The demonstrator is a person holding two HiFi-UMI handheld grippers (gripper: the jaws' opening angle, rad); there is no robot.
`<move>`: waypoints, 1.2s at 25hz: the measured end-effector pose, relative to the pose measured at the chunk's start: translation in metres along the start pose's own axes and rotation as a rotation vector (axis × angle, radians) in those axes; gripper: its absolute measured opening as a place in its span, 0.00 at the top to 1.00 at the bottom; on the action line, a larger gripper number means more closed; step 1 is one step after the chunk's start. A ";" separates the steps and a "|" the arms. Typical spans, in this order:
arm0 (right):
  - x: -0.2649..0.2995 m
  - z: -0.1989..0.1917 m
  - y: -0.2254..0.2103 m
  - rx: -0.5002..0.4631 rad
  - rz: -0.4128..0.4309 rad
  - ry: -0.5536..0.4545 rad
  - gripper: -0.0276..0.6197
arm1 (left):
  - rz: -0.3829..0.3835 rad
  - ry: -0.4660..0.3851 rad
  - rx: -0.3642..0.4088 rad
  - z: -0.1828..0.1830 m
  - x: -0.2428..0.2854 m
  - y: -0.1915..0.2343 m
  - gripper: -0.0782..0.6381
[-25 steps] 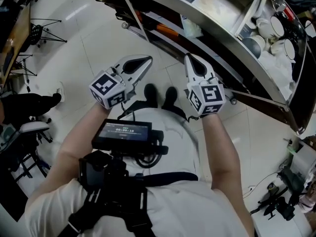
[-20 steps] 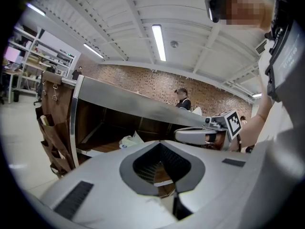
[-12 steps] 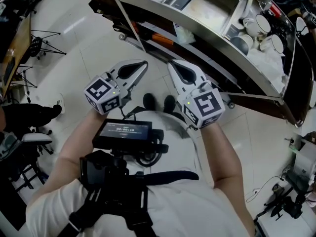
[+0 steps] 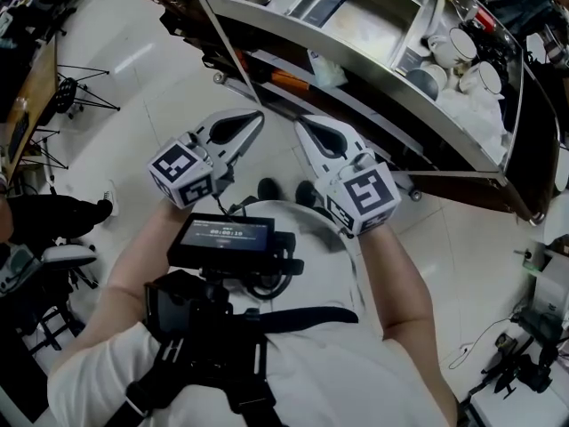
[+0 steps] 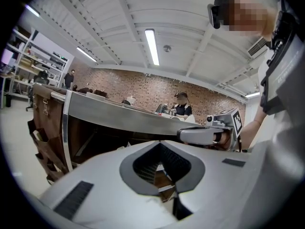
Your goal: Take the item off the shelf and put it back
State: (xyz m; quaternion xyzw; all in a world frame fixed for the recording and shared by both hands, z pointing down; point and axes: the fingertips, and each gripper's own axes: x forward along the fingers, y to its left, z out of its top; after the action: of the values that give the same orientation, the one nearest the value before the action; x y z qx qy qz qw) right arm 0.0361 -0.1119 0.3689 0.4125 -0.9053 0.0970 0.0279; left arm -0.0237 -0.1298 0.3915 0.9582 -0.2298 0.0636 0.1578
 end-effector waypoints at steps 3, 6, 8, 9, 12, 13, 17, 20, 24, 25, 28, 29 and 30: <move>-0.001 0.003 0.004 -0.006 0.007 -0.009 0.95 | -0.003 0.004 0.009 0.000 0.000 0.000 0.89; 0.000 0.006 0.006 -0.014 0.014 -0.016 0.95 | -0.012 0.010 0.029 0.001 0.001 -0.001 0.89; 0.000 0.008 0.006 -0.016 0.015 -0.019 0.95 | -0.009 0.007 0.022 0.002 0.002 -0.001 0.89; -0.001 0.009 0.006 -0.015 0.014 -0.020 0.95 | -0.007 0.006 0.018 0.002 0.002 -0.001 0.89; 0.000 0.011 0.005 -0.010 0.016 -0.028 0.95 | -0.006 0.006 0.017 0.002 0.003 -0.001 0.89; 0.000 0.011 0.004 -0.010 0.017 -0.030 0.95 | -0.004 0.006 0.016 0.002 0.004 -0.001 0.89; 0.000 0.014 0.004 -0.006 0.016 -0.035 0.95 | -0.001 0.003 0.016 0.003 0.004 -0.001 0.89; 0.000 0.016 0.006 -0.010 0.023 -0.038 0.95 | 0.000 0.004 0.019 0.004 0.004 -0.001 0.89; 0.001 0.018 0.007 -0.025 0.026 -0.040 0.95 | -0.003 0.006 0.021 0.004 0.005 -0.002 0.89; 0.001 0.018 0.007 -0.026 0.026 -0.041 0.95 | -0.005 0.008 0.025 0.003 0.005 -0.002 0.89; 0.001 0.019 0.007 -0.021 0.027 -0.040 0.95 | -0.005 0.010 0.025 0.003 0.005 -0.003 0.89; 0.001 0.019 0.007 -0.019 0.028 -0.040 0.95 | -0.004 0.009 0.024 0.003 0.005 -0.003 0.89; 0.001 0.018 0.006 -0.017 0.029 -0.039 0.95 | -0.003 0.009 0.023 0.004 0.006 -0.002 0.89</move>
State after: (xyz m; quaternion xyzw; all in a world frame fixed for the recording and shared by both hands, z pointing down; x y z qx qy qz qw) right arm 0.0313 -0.1128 0.3500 0.4009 -0.9124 0.0816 0.0121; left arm -0.0172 -0.1319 0.3888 0.9601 -0.2268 0.0705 0.1479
